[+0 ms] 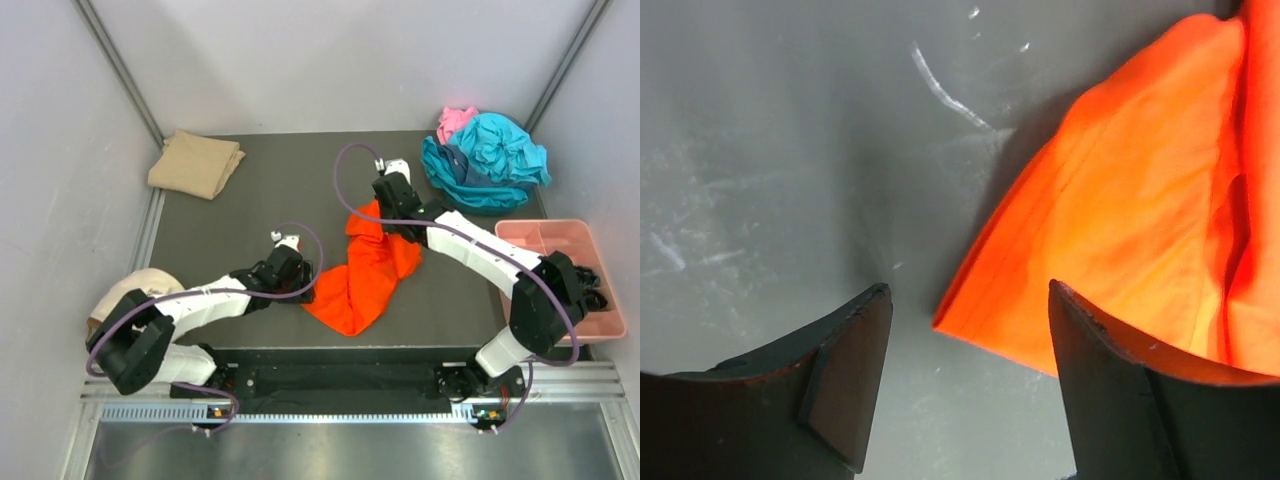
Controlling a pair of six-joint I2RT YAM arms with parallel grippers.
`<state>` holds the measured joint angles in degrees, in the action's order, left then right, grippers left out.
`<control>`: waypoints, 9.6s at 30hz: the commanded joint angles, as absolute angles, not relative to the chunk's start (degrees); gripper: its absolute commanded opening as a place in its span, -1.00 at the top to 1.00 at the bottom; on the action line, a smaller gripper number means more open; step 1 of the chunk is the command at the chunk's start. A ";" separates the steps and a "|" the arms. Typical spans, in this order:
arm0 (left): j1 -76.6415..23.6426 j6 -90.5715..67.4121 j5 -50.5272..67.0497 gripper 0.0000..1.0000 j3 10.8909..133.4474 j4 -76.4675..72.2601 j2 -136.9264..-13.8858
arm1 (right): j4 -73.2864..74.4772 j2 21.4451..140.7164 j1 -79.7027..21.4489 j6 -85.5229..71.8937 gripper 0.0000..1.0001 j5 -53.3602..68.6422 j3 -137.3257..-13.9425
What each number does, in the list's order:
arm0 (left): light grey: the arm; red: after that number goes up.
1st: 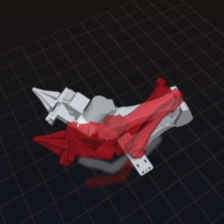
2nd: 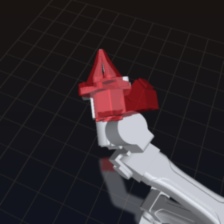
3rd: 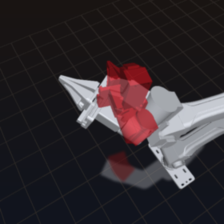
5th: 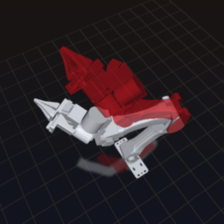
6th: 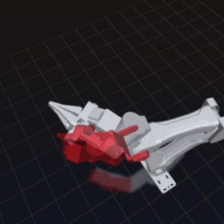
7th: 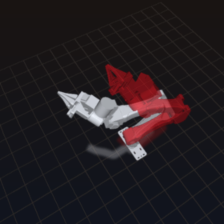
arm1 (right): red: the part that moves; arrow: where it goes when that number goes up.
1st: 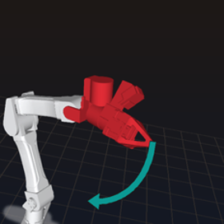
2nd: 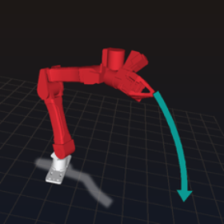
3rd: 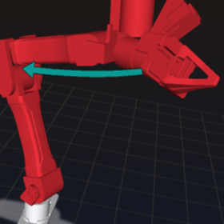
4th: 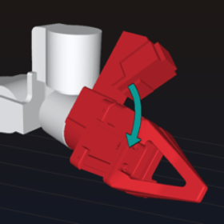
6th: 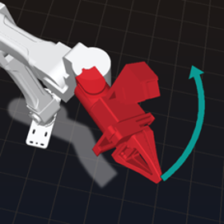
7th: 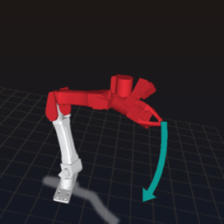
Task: Fold and stack the t-shirts
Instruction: Flatten out the tshirt
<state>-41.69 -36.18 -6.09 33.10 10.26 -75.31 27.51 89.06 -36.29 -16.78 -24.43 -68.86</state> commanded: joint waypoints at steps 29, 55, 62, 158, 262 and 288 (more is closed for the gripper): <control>-43.42 -25.86 -37.43 1.00 64.59 27.32 -70.75 | 29.97 77.34 -33.93 -17.05 1.00 -33.57 -67.85; -29.62 -15.21 -50.54 1.00 76.55 39.20 -65.66 | 40.34 82.53 -29.27 -22.24 1.00 -39.37 -67.50; -28.13 -14.41 -49.75 1.00 75.50 38.15 -65.91 | 40.43 84.98 -29.18 -22.32 0.94 -39.28 -67.76; -21.18 -21.53 -22.24 1.00 75.94 10.11 -85.87 | 30.94 89.89 -88.85 -49.83 -0.37 -20.56 -56.67; -20.13 -18.81 -17.67 1.00 107.04 48.08 -48.26 | 62.67 42.37 -58.71 -16.88 1.00 -20.84 -89.38; -19.60 -15.82 -23.91 1.00 98.32 5.91 -87.81 | 41.87 48.15 -56.44 -13.97 1.00 -43.07 -72.70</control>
<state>-20.21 -17.91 -22.68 95.61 17.78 -68.73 54.61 39.86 -58.87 -15.46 -29.41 -77.78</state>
